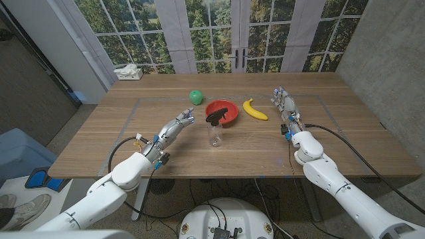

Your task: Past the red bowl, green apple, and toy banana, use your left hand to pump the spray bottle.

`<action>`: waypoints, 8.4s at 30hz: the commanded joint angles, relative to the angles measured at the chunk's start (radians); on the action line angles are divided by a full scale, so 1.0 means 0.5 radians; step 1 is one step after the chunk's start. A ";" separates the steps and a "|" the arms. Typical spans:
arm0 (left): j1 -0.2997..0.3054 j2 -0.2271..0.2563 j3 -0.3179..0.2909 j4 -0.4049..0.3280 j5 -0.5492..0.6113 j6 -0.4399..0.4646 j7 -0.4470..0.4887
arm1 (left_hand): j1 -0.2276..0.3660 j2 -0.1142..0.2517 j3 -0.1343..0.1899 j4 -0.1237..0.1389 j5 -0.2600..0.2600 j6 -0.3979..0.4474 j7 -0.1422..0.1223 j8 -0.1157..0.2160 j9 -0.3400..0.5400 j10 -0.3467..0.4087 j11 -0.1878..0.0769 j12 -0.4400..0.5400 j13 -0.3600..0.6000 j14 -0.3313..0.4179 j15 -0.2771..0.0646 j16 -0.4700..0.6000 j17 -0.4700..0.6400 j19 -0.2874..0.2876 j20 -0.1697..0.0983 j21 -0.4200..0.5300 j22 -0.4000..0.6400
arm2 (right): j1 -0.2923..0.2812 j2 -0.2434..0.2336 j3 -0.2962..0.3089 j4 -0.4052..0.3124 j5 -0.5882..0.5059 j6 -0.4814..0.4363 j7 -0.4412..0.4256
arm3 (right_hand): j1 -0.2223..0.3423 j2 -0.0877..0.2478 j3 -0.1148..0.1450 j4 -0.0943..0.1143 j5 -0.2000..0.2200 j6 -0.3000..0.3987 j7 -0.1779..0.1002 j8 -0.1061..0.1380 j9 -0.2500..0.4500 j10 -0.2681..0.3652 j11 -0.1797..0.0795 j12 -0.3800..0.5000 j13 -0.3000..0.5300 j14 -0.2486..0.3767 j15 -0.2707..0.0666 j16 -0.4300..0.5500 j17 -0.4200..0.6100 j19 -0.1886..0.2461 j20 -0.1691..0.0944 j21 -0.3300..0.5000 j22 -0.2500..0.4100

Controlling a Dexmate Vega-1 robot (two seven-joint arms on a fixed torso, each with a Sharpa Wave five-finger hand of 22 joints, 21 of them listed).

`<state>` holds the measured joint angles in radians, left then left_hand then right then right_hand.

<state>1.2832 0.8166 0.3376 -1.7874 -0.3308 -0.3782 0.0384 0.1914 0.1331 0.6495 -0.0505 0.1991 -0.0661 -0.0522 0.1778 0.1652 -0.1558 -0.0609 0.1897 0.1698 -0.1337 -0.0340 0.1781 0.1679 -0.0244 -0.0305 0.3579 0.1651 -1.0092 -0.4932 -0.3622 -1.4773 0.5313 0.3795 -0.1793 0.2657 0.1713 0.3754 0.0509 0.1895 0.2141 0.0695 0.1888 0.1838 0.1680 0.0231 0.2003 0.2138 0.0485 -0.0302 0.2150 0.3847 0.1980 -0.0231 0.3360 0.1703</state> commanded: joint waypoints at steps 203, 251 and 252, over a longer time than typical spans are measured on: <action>-0.783 -0.346 0.513 0.220 -0.876 0.759 -0.935 | 2.624 0.178 0.456 -0.064 -0.036 1.775 0.405 0.031 0.340 1.590 0.058 0.950 1.139 1.935 -0.313 1.330 1.587 0.992 -0.046 1.722 0.162 | -0.180 -0.046 0.162 0.014 0.004 0.147 -0.067 | -0.080 -0.017 0.008 -0.065 -0.009 0.092 0.005 0.018 0.004 0.094 0.021 0.016 -0.009 0.119 0.040 0.055 -0.050 0.179 0.045 -0.137 0.008; -0.437 -0.023 0.253 -0.371 -0.471 0.588 -0.247 | 2.808 0.168 0.293 -0.119 0.056 2.036 0.377 0.088 0.467 1.545 0.077 1.225 1.425 1.714 -0.345 1.661 1.862 0.941 -0.036 1.839 0.227 | -0.115 -0.004 0.123 0.054 -0.024 0.222 -0.009 | -0.087 -0.015 0.015 -0.077 -0.009 0.098 0.006 0.017 0.004 0.097 0.019 0.014 -0.009 0.118 0.036 0.053 -0.059 0.192 0.046 -0.168 0.009; -0.436 -0.024 0.253 -0.372 -0.468 0.588 -0.244 | 2.809 0.168 0.292 -0.119 0.056 2.037 0.376 0.088 0.468 1.545 0.075 1.226 1.425 1.712 -0.345 1.661 1.860 0.939 -0.036 1.839 0.227 | -0.115 -0.004 0.122 0.055 -0.024 0.223 -0.008 | -0.087 -0.015 0.015 -0.077 -0.009 0.098 0.006 0.017 0.004 0.099 0.022 0.015 -0.009 0.117 0.035 0.053 -0.059 0.192 0.045 -0.168 0.009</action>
<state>1.0095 0.7504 0.5078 -1.8967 -0.6433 -0.0547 -0.1797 1.3563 -0.0129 0.8001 -0.1097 0.2203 0.9368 0.1325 0.2156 0.3950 0.6056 -0.0246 0.7979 0.8804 0.7110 -0.0681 0.9312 0.6448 0.4412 -0.0428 1.2724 0.2766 -1.0878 -0.5116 -0.2887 -1.4709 0.5297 0.4725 -0.1908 0.2225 0.1542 0.3797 0.0192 0.1854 0.2534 0.0731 0.1932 0.1835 0.2072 0.0375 0.2077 0.2095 0.1038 -0.0107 0.2381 0.3524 0.2819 0.0001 0.2548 0.1700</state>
